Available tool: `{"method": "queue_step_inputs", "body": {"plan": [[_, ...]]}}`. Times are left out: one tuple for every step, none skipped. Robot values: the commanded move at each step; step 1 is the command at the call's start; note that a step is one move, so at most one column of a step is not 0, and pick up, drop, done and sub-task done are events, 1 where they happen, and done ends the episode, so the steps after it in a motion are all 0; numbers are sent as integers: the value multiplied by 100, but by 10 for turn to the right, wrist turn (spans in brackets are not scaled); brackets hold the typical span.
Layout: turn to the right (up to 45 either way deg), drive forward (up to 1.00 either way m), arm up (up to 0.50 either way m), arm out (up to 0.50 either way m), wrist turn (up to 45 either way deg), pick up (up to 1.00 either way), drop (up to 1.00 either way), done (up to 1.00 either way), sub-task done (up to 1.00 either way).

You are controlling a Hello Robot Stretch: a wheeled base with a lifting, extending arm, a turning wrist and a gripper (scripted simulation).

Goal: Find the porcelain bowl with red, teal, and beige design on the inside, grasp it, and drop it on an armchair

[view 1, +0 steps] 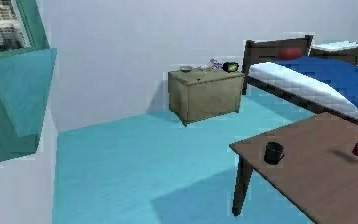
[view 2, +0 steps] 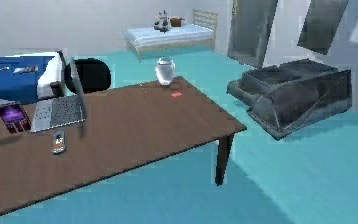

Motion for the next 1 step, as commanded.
{"method": "queue_step_inputs", "body": {"plan": [[0, 95, 0, 0, 0, 0, 0, 0, 0]]}}
